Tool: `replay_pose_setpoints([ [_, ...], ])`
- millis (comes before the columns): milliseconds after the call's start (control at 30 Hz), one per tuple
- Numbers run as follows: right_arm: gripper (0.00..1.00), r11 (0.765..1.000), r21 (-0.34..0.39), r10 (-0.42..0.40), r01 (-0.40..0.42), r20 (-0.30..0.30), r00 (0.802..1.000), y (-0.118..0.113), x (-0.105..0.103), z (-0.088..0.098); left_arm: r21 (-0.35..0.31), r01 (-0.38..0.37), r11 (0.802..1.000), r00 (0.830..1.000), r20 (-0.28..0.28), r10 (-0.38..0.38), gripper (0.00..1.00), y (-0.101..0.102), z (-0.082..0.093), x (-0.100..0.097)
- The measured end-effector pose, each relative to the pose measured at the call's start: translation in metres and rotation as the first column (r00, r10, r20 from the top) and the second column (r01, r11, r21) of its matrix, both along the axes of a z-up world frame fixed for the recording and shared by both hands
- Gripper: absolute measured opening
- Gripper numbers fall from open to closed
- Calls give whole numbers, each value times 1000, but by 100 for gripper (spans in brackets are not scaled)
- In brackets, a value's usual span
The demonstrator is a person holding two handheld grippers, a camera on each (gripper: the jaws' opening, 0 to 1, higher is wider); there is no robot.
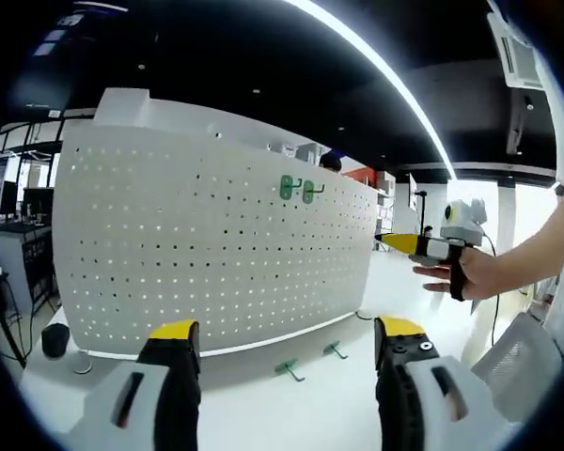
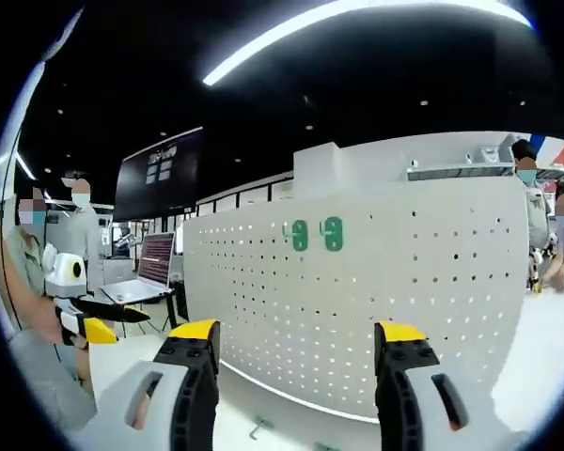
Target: Insert the hook assembly into the mounting plate slot until the hook locks in place.
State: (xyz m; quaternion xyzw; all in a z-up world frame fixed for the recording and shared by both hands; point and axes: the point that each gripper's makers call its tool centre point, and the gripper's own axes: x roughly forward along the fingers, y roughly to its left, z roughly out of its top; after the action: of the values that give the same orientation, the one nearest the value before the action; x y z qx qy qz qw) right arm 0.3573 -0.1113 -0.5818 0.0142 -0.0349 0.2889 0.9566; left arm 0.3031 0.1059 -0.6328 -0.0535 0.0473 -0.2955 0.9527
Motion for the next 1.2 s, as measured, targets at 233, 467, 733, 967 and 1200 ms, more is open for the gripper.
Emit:
replay_pose_setpoints([
  [233,65,1000,-2,-14,14,-2,1000,-8,-22,-11,4,7,1000,1000,-2,-7,79,-1,-2,-3],
  [467,66,999,18,-26,27,-12,1000,-15,-35,-17,4,10,1000,1000,-7,-10,80,0,-4,-4],
  [733,66,999,26,-42,42,-20,999,-19,-45,-22,15,20,1000,1000,-13,-20,79,-2,-5,-5],
  [967,66,998,32,-47,47,-22,999,-19,-46,-23,37,57,998,998,0,-57,79,-13,3,6],
  [1200,65,998,41,-50,50,-18,999,-20,-49,-25,172,192,966,981,-32,-190,78,-39,-3,27],
])
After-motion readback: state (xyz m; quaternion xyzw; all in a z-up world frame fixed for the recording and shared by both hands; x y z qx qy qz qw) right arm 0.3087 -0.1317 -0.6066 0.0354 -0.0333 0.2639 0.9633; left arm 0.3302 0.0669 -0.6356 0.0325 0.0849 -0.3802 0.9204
